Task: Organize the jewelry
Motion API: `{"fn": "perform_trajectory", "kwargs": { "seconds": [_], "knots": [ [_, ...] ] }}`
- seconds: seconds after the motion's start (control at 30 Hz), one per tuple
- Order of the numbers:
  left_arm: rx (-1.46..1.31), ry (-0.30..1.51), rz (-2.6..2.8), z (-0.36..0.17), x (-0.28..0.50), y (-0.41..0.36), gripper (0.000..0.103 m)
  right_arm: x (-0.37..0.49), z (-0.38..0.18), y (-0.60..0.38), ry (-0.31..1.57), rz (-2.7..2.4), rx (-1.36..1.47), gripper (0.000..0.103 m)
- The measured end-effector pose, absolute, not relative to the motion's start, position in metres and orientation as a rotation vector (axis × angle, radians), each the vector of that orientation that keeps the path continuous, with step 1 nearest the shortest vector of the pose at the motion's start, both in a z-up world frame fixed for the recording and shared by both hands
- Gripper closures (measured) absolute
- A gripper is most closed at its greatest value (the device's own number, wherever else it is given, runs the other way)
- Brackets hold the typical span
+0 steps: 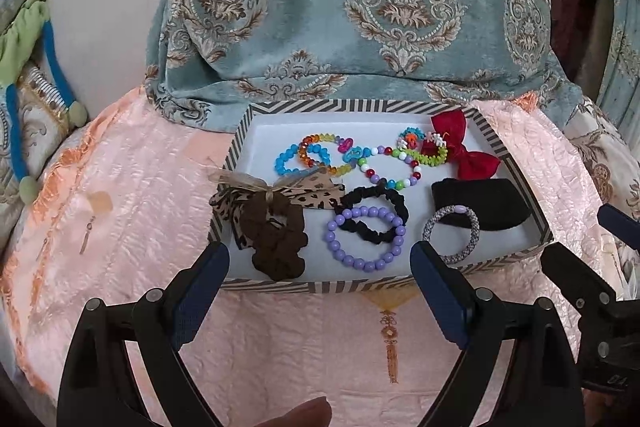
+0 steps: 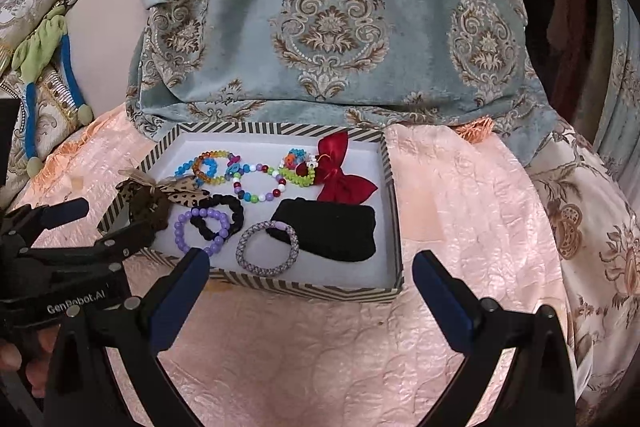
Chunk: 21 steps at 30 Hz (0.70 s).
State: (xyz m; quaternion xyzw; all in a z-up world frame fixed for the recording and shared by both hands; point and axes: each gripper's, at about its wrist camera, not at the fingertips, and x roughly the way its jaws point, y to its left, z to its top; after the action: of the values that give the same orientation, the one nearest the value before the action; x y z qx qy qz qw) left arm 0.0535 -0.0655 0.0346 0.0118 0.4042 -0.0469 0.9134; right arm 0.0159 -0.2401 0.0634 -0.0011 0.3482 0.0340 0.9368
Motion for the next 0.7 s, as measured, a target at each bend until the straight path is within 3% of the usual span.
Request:
{"fn": "perform_trajectory", "kwargs": {
  "seconds": [0.7],
  "knots": [
    [0.031,0.831,-0.094,0.034,0.051,-0.064,0.024,0.009,0.062,-0.228,0.671,0.059,-0.093,0.000]
  ]
}}
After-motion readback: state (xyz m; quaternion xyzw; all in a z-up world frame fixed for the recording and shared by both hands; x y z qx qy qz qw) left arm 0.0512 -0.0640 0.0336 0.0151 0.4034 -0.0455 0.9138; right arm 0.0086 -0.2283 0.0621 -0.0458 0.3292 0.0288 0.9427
